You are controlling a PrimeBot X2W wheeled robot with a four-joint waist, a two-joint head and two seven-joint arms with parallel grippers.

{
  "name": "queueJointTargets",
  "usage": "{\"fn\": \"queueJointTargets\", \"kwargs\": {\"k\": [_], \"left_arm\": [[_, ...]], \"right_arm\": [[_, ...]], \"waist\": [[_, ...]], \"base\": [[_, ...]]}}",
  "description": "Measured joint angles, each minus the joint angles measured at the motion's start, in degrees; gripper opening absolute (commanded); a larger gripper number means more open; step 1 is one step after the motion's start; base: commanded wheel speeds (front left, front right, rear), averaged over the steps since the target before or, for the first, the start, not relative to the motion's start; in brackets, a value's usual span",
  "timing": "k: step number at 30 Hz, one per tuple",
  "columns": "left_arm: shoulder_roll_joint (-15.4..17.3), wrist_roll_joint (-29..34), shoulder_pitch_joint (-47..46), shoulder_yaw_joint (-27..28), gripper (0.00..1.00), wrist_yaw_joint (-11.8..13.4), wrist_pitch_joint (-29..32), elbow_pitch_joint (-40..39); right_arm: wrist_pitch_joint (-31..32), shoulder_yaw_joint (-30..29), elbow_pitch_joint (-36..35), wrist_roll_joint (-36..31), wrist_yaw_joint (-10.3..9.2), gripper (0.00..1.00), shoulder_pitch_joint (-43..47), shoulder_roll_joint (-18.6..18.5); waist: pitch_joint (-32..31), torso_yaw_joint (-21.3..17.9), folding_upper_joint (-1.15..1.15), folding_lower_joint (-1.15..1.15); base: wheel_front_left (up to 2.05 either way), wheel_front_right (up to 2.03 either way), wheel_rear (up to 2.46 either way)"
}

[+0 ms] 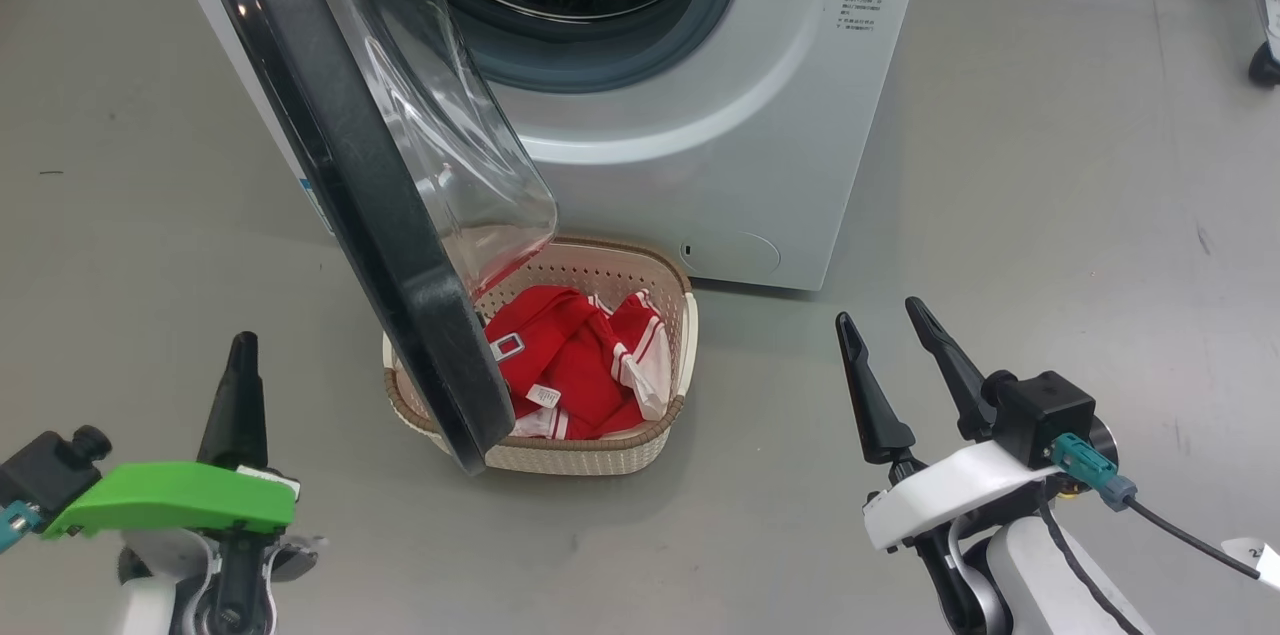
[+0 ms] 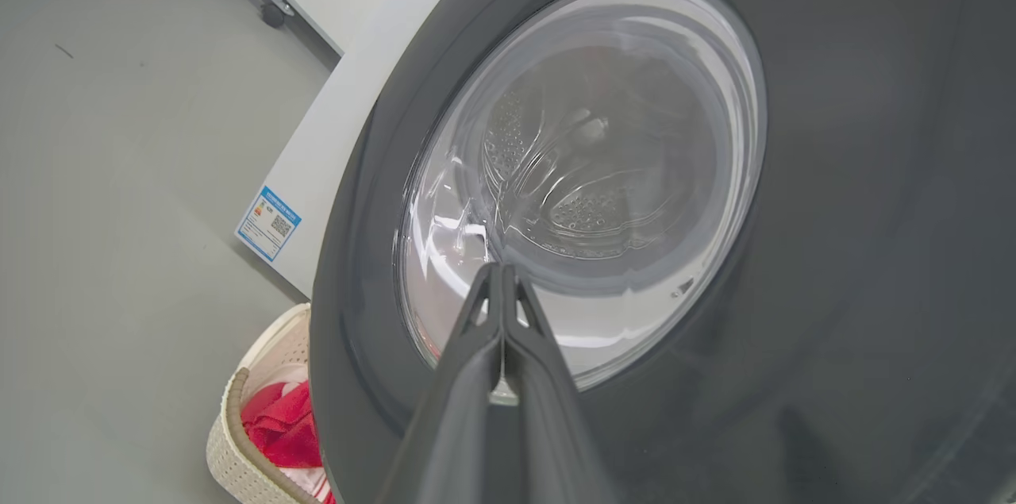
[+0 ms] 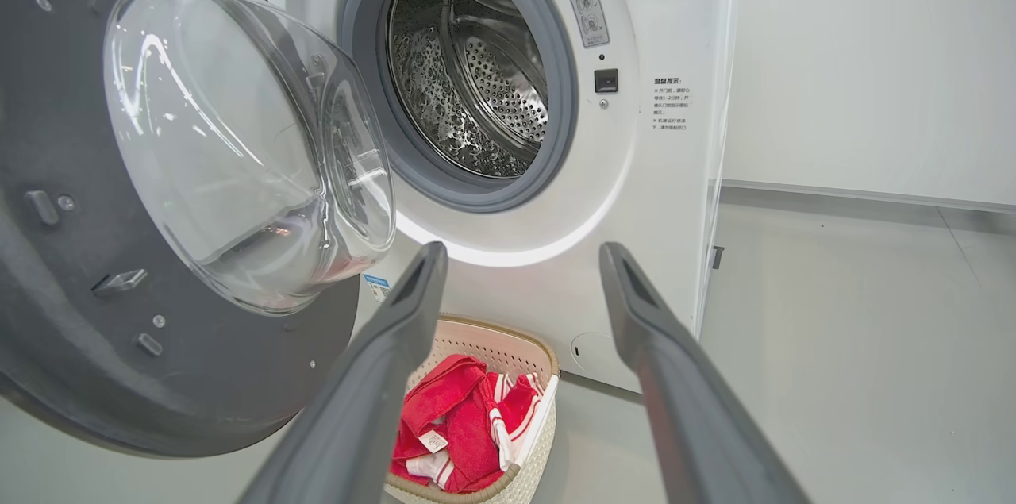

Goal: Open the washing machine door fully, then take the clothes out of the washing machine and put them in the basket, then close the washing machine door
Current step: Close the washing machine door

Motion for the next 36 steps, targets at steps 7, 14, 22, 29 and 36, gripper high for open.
{"fn": "queueJointTargets", "kwargs": {"k": [7, 14, 22, 29, 36], "left_arm": [[-2.7, -20.2, -0.5, 4.6, 0.0, 0.0, 11.6, 0.3], [-2.9, -34.8, -0.8, 5.9, 0.0, 3.0, 23.3, -0.1], [-2.9, -43.5, -0.8, 5.7, 0.0, 6.9, 30.0, -1.9], [-2.9, -47.7, -0.9, 5.4, 0.0, 10.2, 33.6, -3.8], [-2.9, -48.4, -0.9, 4.2, 0.0, 11.4, 35.2, -5.6]], "right_arm": [[0.0, 0.0, 0.2, 0.0, 0.0, 1.0, 0.2, 0.0], [0.0, -0.1, 0.4, 0.0, 0.0, 1.0, 0.3, 0.0], [0.0, -0.2, 0.5, 0.0, 0.0, 1.0, 0.6, 0.0], [0.0, -0.2, 0.6, 0.0, 0.0, 1.0, 0.6, 0.0], [0.0, 0.3, 0.8, 0.0, 0.0, 1.0, 0.6, 0.0]], "waist": [[-0.1, 0.0, 0.0, 0.0], [-0.1, -0.2, 0.0, 0.0], [0.1, -0.4, 0.0, 0.0], [0.4, -0.8, 0.0, 0.0], [0.7, -1.6, 0.0, 0.0]], "base": [[0.0, 0.0, 0.0], [0.0, 0.0, 0.0], [0.0, 0.0, 0.0], [0.0, 0.0, 0.0], [0.0, 0.0, 0.0]]}}
